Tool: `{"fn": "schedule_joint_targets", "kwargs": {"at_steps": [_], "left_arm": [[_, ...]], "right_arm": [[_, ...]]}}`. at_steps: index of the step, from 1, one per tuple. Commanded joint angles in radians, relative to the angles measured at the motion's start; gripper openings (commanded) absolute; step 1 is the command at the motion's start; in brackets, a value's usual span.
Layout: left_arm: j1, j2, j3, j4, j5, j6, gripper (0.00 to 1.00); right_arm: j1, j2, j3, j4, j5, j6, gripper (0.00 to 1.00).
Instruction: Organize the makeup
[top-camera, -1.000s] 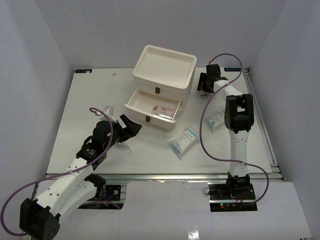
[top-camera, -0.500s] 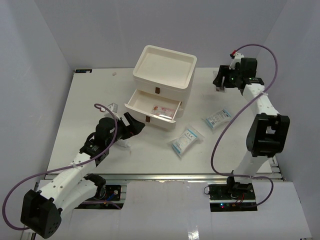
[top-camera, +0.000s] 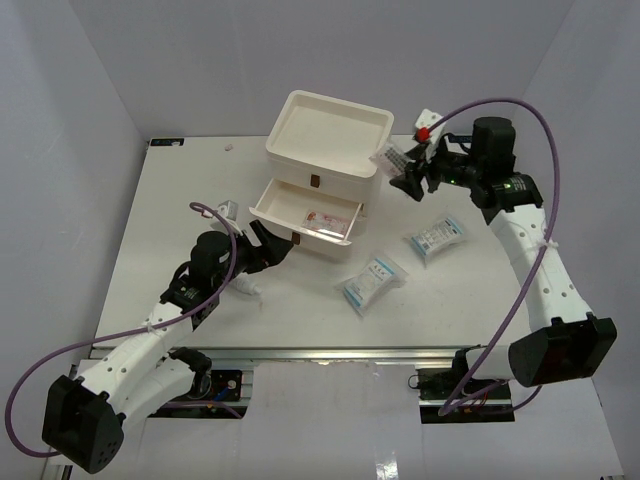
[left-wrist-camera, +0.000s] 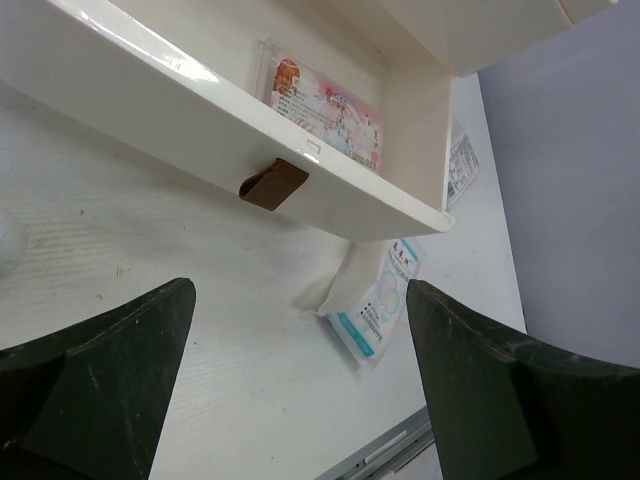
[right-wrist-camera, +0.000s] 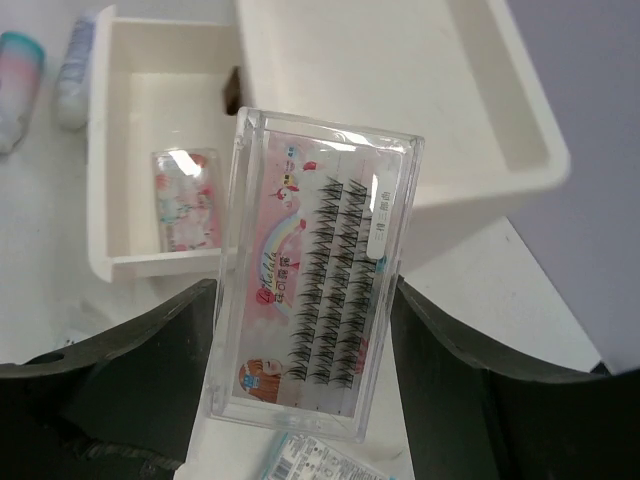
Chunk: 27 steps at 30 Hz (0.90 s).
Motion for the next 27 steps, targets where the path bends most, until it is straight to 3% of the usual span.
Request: {"fn": "schedule_joint_targets", "kwargs": {"at_steps": [1, 10, 20, 27], "left_arm": [[0.001, -0.028, 0.015, 0.009, 0.024, -0.006, 0.98], [0.001, -0.104, -0.029, -0.028, 0.013, -0.054, 0.98], [0.001, -0.108, -0.04, -0.04, 0.023, -0.079, 0.98], [0.001, -0.094, -0.042, -0.038, 0.034, -0.097, 0.98]], "right_arm": [[0.186, 0.06, 0.078, -0.117, 0.045, -0.177, 0.12], [0.384, 0.27, 0.214, -0.114, 0.215, -0.224, 0.18], [0.418, 0.459, 0.313, -0.089, 0.302, -0.145, 0.62], [0.418, 0.474, 0.279, -0.076, 0.333, -0.133, 0.83]]}}
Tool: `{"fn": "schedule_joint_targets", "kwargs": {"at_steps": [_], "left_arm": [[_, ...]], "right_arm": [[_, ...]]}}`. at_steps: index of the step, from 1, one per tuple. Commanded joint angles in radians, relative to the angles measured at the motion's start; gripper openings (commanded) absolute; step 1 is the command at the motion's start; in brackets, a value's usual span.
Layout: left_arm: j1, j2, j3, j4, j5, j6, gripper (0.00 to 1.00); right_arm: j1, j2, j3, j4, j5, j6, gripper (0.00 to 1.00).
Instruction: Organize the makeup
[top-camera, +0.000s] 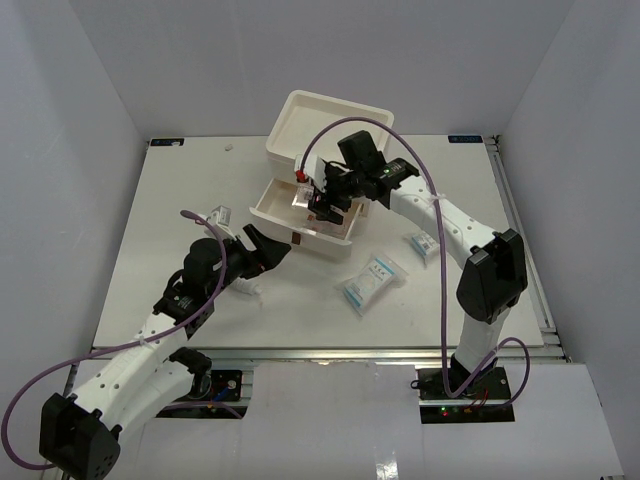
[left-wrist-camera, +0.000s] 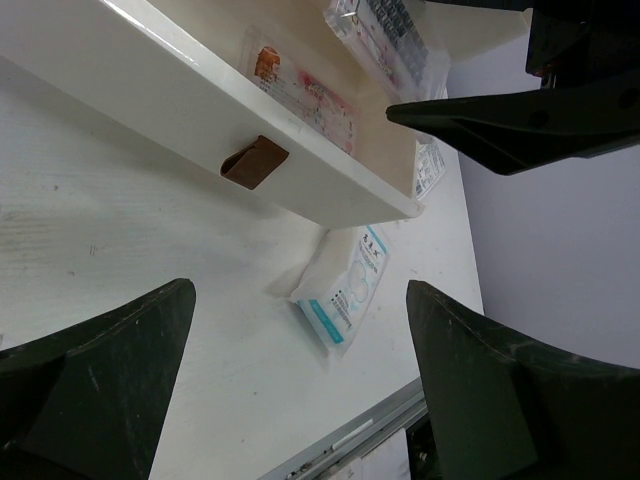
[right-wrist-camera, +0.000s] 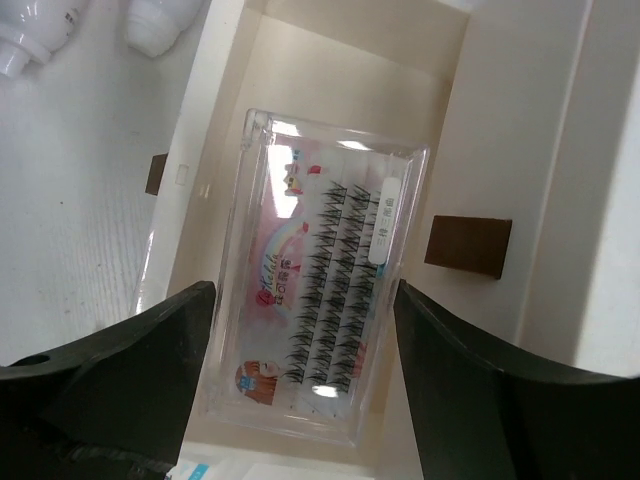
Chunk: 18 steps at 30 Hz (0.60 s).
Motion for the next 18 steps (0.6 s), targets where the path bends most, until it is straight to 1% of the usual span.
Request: {"fn": "schedule_joint_targets", "kwargs": {"at_steps": [1, 2, 6, 7, 9, 11, 13, 14, 16, 18], "left_arm": [[0.001, 0.004, -0.011, -0.001, 0.024, -0.018, 0.98], [0.001, 0.006, -0.01, 0.001, 0.025, -0.018, 0.98], [0.001, 0.015, -0.006, 0.003, 0.032, -0.019, 0.98], [0.001, 0.018, -0.006, 0.004, 0.033, -0.021, 0.98], [0.001, 0.025, -0.006, 0.007, 0.037, -0.027, 0.97], [0.001, 0.039, -0.004, 0.013, 0.044, -0.029, 0.95], [0.001, 0.063, 0.001, 0.021, 0.054, -0.029, 0.93], [0.001, 0.072, 0.005, 0.028, 0.058, -0.029, 0.92], [0.001, 0.122, 0.017, 0.041, 0.079, -0.03, 0.86], [0.001, 0.157, 0.032, 0.047, 0.084, -0.029, 0.83]], "right_arm": [[-0.002, -0.009, 0.019, 0.041, 0.041, 0.017, 0.87], [-0.002, -0.013, 0.017, 0.041, 0.039, 0.022, 0.91], [-0.001, -0.056, 0.036, -0.011, -0.033, 0.007, 0.97], [-0.002, -0.07, 0.049, -0.028, -0.066, -0.007, 0.98], [-0.005, -0.114, 0.082, -0.12, -0.186, -0.05, 0.98], [-0.005, -0.15, 0.114, -0.171, -0.249, -0.092, 0.98], [-0.008, -0.181, 0.138, -0.179, -0.287, -0.085, 0.98], [-0.009, -0.189, 0.151, -0.176, -0.283, -0.082, 0.98], [-0.016, -0.201, 0.182, -0.162, -0.256, -0.063, 0.98], [-0.028, -0.196, 0.188, -0.136, -0.206, -0.039, 0.97]]}}
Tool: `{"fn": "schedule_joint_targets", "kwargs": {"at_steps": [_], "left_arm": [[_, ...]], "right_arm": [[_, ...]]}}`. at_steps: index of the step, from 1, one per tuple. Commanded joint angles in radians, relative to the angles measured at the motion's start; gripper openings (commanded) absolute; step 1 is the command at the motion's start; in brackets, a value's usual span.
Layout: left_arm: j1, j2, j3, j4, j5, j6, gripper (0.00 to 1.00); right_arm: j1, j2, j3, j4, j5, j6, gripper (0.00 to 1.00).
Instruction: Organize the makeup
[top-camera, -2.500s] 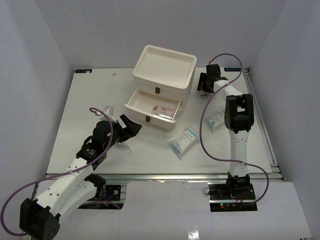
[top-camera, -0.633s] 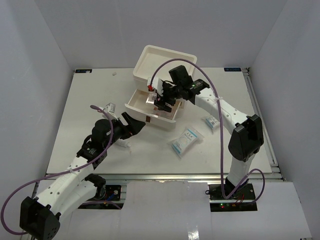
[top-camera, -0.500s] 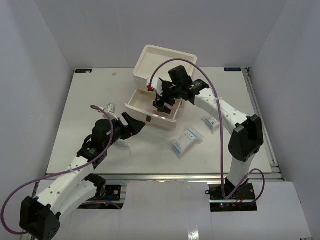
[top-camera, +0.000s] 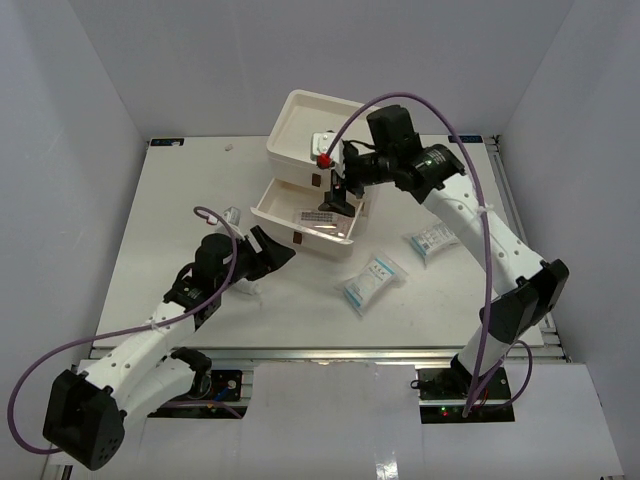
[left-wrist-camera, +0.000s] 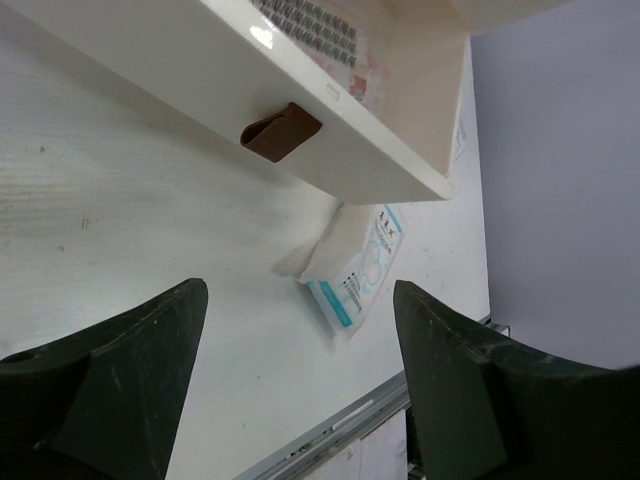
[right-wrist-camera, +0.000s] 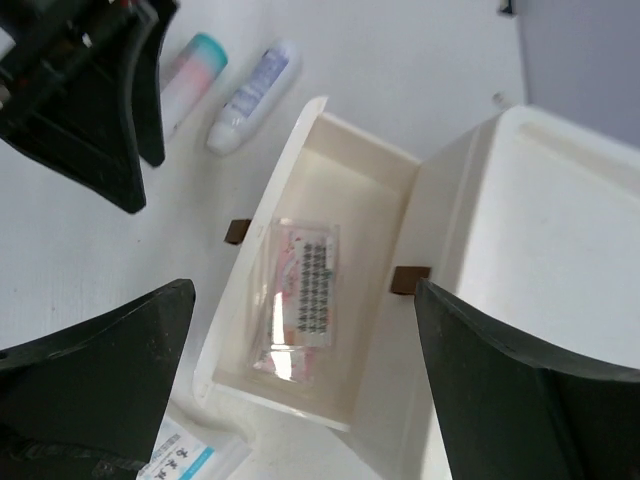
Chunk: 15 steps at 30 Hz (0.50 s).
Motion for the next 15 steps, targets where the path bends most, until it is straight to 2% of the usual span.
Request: {"fn": "schedule_joint_targets", "kwargs": {"at_steps": [1, 9, 15], "left_arm": [[0.001, 0.087, 0.041, 0.033, 0.039, 0.002, 0.81], [0.001, 0.242, 0.118, 0.044, 0.015, 0.068, 0.69], [0.001, 0.327, 0.164, 0.092, 0.015, 0.09, 0.64]], "right_arm": [[-0.03, -0.042, 0.065, 0.04, 0.022, 0.027, 0.96], [-0.16, 0.061, 0.106, 0.13, 0.018, 0.133, 0.87], [-0.177, 0.128, 0.125, 0.138, 0.029, 0.117, 0.81]]}}
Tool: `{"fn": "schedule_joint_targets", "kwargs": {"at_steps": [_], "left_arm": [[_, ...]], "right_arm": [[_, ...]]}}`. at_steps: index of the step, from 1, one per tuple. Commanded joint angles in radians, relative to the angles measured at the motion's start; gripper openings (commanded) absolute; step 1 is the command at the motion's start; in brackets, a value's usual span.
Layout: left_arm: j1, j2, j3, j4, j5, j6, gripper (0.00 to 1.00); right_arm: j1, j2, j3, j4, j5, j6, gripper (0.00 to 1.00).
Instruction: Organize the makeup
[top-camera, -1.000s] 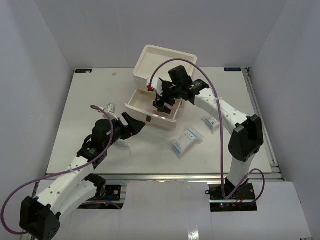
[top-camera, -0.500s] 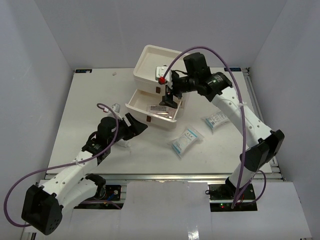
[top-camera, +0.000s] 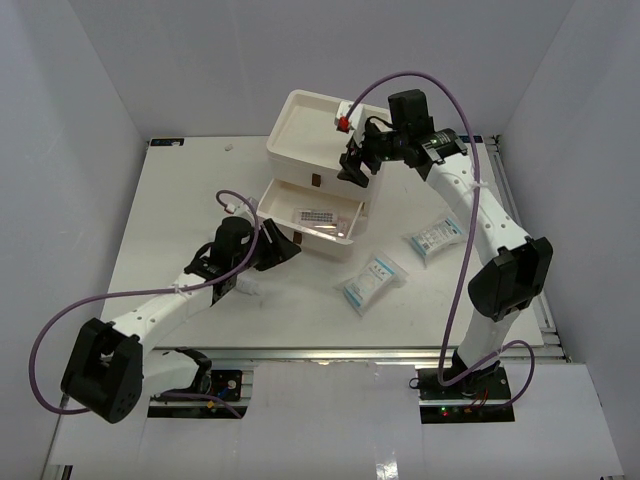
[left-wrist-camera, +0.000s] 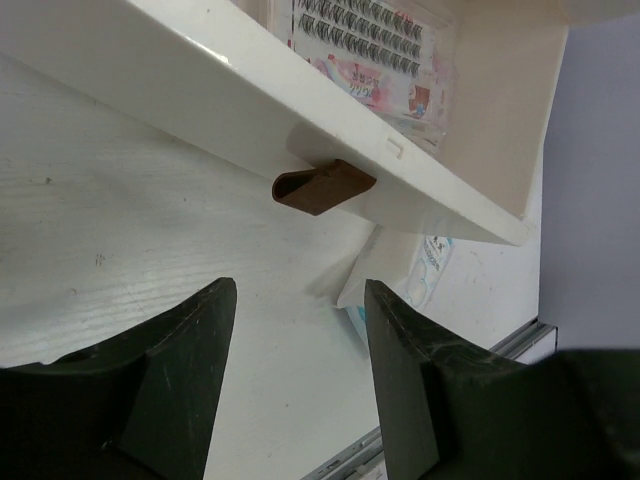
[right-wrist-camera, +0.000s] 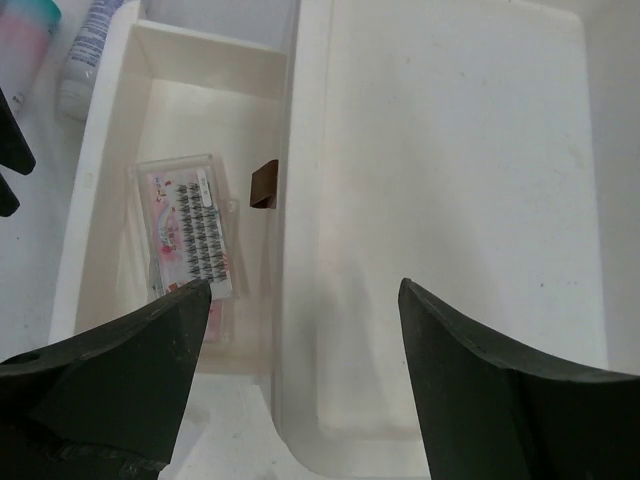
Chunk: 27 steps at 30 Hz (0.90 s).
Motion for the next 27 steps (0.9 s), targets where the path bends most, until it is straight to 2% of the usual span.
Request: {"fn": "schedule_joint_targets", "kwargs": {"at_steps": [1, 7, 20, 27], "left_arm": [[0.0, 0.041, 0.057, 0.053, -0.006, 0.039, 0.64], [0.0, 0.087, 0.094, 0.068, -0.016, 0.067, 0.6], [0.001, 0.308, 0.281, 0.124, -0.03, 0.142, 0.47], [0.001, 0.436, 0.417, 0.139, -0.04, 0.177, 0.44]], "right_arm": [[0.004, 0.022, 0.051, 0.037, -0.007, 0.01, 0.8], [0.005, 0.06, 0.041, 0.036, -0.019, 0.019, 0.71], [0.003, 0.086, -0.004, -0.003, -0.049, 0.019, 0.32], [0.005, 0.09, -0.01, -0.019, -0.068, 0.021, 0.26]]}}
